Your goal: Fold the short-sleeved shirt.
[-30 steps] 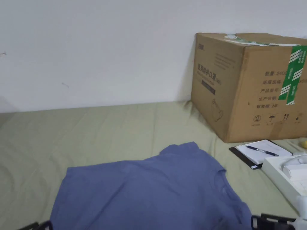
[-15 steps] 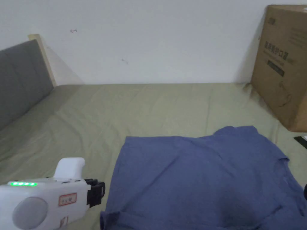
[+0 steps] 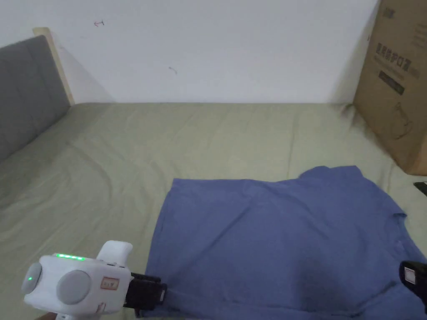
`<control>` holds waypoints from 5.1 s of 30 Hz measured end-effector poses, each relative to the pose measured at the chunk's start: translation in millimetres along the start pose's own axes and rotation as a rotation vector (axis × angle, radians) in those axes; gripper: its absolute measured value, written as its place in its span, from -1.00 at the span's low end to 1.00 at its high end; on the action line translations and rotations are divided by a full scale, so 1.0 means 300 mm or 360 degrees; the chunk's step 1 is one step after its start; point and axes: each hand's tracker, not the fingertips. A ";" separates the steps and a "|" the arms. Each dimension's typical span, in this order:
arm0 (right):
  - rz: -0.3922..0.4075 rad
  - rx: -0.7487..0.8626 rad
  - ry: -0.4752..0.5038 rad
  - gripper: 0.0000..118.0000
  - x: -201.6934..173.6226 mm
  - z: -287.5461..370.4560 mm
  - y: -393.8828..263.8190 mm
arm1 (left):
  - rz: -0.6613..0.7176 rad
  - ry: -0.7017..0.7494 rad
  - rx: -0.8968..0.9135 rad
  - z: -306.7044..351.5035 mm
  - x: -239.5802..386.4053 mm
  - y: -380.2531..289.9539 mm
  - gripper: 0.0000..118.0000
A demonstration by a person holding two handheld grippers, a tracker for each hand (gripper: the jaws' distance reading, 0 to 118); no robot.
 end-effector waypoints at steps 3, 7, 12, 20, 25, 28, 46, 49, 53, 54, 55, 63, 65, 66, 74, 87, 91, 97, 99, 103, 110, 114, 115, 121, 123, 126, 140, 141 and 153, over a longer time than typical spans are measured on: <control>-0.0017 -0.0023 0.0006 -1.00 -0.001 -0.006 -0.008 | -0.0118 0.0020 -0.0019 -0.049 0.036 -0.041 -0.98; -0.0052 -0.0014 -0.0014 -1.00 0.025 0.004 -0.014 | -0.0184 0.0048 0.0130 -0.020 0.073 -0.111 -0.98; -0.0137 -0.0160 -0.0181 -1.00 0.183 -0.012 -0.064 | -0.0054 0.0036 0.0405 0.102 0.094 -0.144 -0.98; -0.0288 -0.0713 -0.0244 0.86 0.451 -0.145 -0.225 | 0.0001 0.0027 0.0450 0.157 0.148 -0.146 -0.98; -0.0356 -0.0935 -0.0351 0.75 0.518 -0.217 -0.316 | 0.0081 0.0025 0.0435 0.157 0.144 -0.138 -0.98; -0.0277 -0.0877 -0.0395 0.48 0.519 -0.236 -0.332 | 0.0092 0.0040 0.0418 0.150 0.143 -0.143 -0.98; -0.0267 -0.0600 -0.0277 -0.93 0.480 -0.059 -0.194 | -0.0044 0.0114 0.0458 0.221 0.170 -0.120 -0.98; -0.0236 -0.0616 -0.0274 -0.93 0.473 -0.070 -0.094 | -0.0057 0.0117 0.0430 0.221 0.154 -0.036 -0.98; -0.0234 -0.0724 -0.0269 -0.93 0.515 -0.179 0.057 | -0.0120 0.0126 0.0313 0.139 0.103 0.113 -0.98; -0.0232 -0.0744 -0.0257 -0.93 0.528 -0.222 0.094 | -0.0157 0.0136 0.0298 0.108 0.093 0.151 -0.98; -0.0229 -0.0766 -0.0243 -0.93 0.540 -0.268 0.125 | -0.0194 0.0158 0.0288 0.077 0.085 0.184 -0.98; -0.0265 -0.1009 -0.0356 -0.93 0.649 -0.717 0.206 | -0.0198 0.0224 0.0190 -0.210 0.034 0.375 -0.98; -0.0273 -0.1032 -0.0391 -0.93 0.660 -0.788 0.177 | -0.0190 0.0232 0.0175 -0.256 0.032 0.390 -0.98; -0.0269 -0.1049 -0.0417 -0.91 0.660 -0.819 0.162 | -0.0183 0.0233 0.0172 -0.274 0.029 0.394 -0.92; -0.0497 -0.0743 -0.0496 1.00 0.683 -0.760 0.099 | 0.0024 0.0164 0.0325 -0.254 -0.011 0.371 0.97; -0.0424 0.0030 -0.0174 -1.00 0.310 -0.168 0.115 | 0.0333 0.0003 0.0702 0.251 0.150 0.115 -1.00; -0.0421 0.0125 -0.0036 -1.00 0.202 -0.083 0.086 | 0.0385 0.0040 0.0723 0.345 0.169 0.033 -1.00; -0.0085 0.0031 -0.0012 -1.00 0.063 -0.065 0.099 | 0.0379 0.0190 -0.0024 0.199 0.026 0.166 -1.00; 0.0009 -0.0006 0.0005 -1.00 0.036 -0.061 0.104 | 0.0385 0.0178 -0.0212 0.092 -0.010 0.182 -0.89; 0.0052 -0.0021 0.0013 -1.00 0.014 -0.056 0.095 | 0.0599 0.0019 -0.0208 -0.054 -0.061 0.205 0.45; -0.0052 -0.0111 0.0047 -1.00 0.055 -0.088 0.069 | 0.0736 0.0269 -0.0228 -0.237 -0.097 0.234 0.91; -0.0085 -0.0115 0.0027 -1.00 0.072 -0.115 0.075 | 0.0365 0.0438 -0.0408 -0.345 -0.017 0.237 0.97; -0.0102 -0.0115 0.0026 -1.00 0.077 -0.122 0.076 | 0.0315 0.0478 -0.0420 -0.353 -0.003 0.238 0.97; -0.0231 -0.0127 0.0021 -1.00 0.103 -0.168 0.068 | 0.0036 0.0485 -0.0320 -0.302 0.088 0.246 0.13; -0.0264 -0.0119 0.0015 -1.00 0.113 -0.169 0.064 | -0.0077 0.0408 -0.0301 -0.281 0.148 0.241 -0.62; -0.0302 -0.0113 -0.0003 -1.00 0.142 -0.167 0.052 | -0.0158 0.0379 -0.0278 -0.275 0.178 0.233 -0.97; -0.0682 -0.0588 -0.0257 0.14 0.723 -0.401 0.162 | 0.0052 0.0283 -0.0002 -0.080 0.138 0.288 -0.97; -0.0714 -0.0674 -0.0268 0.81 0.753 -0.449 0.144 | 0.0049 0.0278 0.0008 -0.078 0.147 0.294 -0.97; -0.0851 -0.0970 -0.0488 0.19 0.832 -0.699 -0.022 | 0.0085 0.0285 -0.0080 -0.131 0.117 0.283 -0.97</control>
